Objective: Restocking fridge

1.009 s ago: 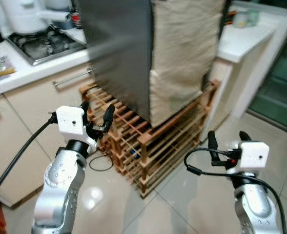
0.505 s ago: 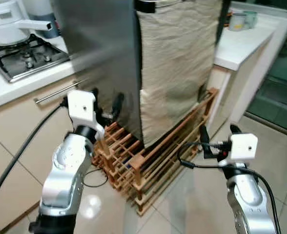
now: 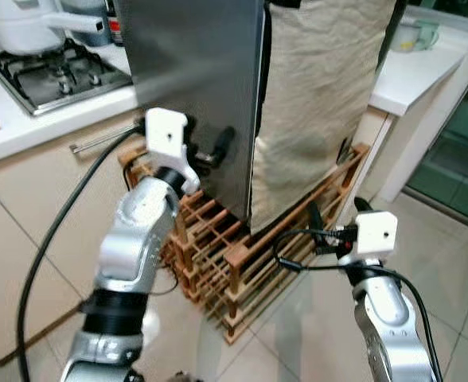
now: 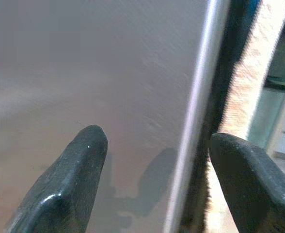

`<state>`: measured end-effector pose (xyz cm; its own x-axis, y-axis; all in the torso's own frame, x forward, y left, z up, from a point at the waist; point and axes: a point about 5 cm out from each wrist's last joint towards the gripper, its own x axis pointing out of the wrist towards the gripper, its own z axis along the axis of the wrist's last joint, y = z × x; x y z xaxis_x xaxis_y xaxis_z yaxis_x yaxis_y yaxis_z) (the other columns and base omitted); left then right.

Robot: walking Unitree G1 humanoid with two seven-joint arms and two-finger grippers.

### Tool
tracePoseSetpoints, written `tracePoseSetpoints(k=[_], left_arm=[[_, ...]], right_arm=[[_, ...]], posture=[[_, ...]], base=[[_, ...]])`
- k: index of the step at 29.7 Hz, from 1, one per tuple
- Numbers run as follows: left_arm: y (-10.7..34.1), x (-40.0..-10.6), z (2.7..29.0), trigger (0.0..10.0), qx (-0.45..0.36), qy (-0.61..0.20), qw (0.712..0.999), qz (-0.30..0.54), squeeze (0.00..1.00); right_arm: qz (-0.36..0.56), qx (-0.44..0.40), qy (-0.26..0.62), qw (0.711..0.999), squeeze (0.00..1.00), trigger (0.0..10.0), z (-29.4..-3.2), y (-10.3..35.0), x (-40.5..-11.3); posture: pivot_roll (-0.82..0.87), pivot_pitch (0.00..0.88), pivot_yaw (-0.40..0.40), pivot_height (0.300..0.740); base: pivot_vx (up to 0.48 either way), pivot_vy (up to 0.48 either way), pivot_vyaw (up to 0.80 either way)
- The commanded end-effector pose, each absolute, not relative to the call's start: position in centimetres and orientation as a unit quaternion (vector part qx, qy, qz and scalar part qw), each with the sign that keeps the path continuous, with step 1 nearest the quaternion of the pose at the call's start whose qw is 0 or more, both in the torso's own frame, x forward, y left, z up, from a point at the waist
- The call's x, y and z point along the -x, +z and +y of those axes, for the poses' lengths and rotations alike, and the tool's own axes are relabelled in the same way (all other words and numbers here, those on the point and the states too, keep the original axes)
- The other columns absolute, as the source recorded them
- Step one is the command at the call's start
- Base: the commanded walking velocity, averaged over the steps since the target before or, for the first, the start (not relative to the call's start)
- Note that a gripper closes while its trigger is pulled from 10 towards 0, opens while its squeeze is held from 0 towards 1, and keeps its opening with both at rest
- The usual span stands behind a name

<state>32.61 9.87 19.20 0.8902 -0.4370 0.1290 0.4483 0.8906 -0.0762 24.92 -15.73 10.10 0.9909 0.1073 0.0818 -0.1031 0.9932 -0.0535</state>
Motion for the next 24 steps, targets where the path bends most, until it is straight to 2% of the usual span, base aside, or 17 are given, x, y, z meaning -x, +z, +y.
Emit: tracePoseSetpoints(k=[1, 7, 15, 24], left_arm=[[19.0, -32.8, 8.9, 10.0, 0.053, -0.248, 0.966, -0.042, 0.0], [18.4, -32.8, 7.6, 10.0, 0.086, -0.278, 0.956, -0.025, 0.0], [20.1, -32.5, 6.3, 10.0, 0.101, -0.33, 0.936, -0.064, 0.0], [20.9, -32.5, 5.4, 10.0, 0.108, -0.353, 0.926, -0.072, 0.0]], right_arm=[[-0.044, 0.029, 0.052, 0.997, 0.27, 10.0, -15.8, 10.1, -25.1], [-0.043, 0.029, 0.05, 0.997, 0.27, 10.0, -16.0, 10.0, -24.8], [-0.029, 0.033, 0.06, 0.997, 0.27, 10.0, -16.3, 9.6, -23.9], [-0.025, 0.032, 0.065, 0.997, 0.27, 10.0, -16.0, 9.5, -23.7]], posture=[[-0.16, 0.0, 0.023, 0.74], [-0.17, 0.0, 0.026, 0.74], [-0.18, 0.0, 0.03, 0.74], [-0.19, 0.0, 0.033, 0.74]], base=[[0.0, 0.0, 0.0], [0.0, 0.0, 0.0], [0.0, 0.0, 0.0], [0.0, 0.0, 0.0]])
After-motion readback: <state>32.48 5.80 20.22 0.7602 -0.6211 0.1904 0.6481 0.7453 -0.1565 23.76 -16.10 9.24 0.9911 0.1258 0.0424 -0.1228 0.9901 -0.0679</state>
